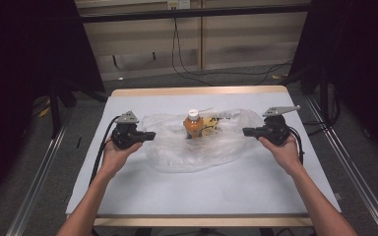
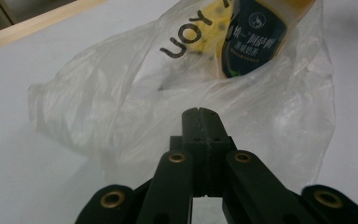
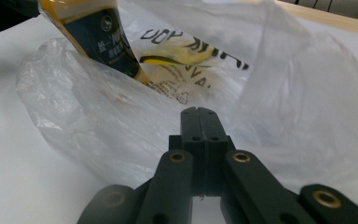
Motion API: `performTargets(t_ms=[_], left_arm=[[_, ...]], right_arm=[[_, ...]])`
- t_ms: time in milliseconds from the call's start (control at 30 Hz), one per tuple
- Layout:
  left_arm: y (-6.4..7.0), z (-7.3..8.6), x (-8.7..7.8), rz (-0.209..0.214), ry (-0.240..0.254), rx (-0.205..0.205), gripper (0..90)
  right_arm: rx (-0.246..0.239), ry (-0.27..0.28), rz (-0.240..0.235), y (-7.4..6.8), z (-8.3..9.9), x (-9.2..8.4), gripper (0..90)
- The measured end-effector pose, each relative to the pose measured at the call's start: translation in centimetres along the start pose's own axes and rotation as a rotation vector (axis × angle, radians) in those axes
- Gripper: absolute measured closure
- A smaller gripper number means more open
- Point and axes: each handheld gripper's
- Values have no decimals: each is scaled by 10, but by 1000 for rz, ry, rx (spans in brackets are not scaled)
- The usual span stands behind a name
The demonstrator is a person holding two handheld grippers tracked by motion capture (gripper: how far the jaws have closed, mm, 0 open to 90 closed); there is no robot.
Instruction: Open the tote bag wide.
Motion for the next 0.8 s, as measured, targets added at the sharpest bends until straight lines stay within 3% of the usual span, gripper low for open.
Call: performTargets(t_ms=[67, 100, 133, 167, 233, 367, 400, 433, 467, 533, 567, 733, 800], left_arm=[[-1, -20, 13, 22, -30, 19, 900], [-1, -20, 13, 22, -30, 19, 900], [-2, -26, 20, 25, -46, 17, 900], [-2, -32, 26, 26, -79, 27, 900], [-2, -40, 40, 24, -131, 52, 900], [-9, -49, 64, 44, -218, 61, 900], [-9, -50, 69, 43, -204, 32, 900], [-12, -50, 73, 51, -219, 31, 900], [-14, -50, 77, 59, -229, 19, 900], [-20, -47, 89, 83, -256, 12, 900], [-21, -46, 92, 82, -283, 33, 900], [-15, -40, 105, 127, -310, 19, 900], [-13, -39, 106, 126, -328, 22, 900]], right_arm=[[-32, -22, -15, -3, -16, 9, 900], [-32, -22, -15, -3, -16, 9, 900], [-75, -60, -22, -6, -29, 19, 900], [-75, -60, -22, -6, -29, 19, 900], [-129, -102, -27, -9, -40, 30, 900], [-160, -185, -33, -7, -56, 51, 900], [-166, -215, -22, -6, -58, 57, 900], [-168, -225, -26, -5, -59, 61, 900], [-172, -269, -26, -3, -59, 72, 900], [-173, -304, -18, -2, -57, 81, 900], [-168, -323, -23, -3, -56, 85, 900], [-182, -376, -27, -6, -49, 102, 900], [-179, -381, -33, -7, -48, 104, 900]])
Point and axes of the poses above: each handheld gripper's, and its own axes: x roughly forward along the jaws, z roughly out of its underside, y roughly to its right, and after that the axes turned 4 degrees about z, right-handed
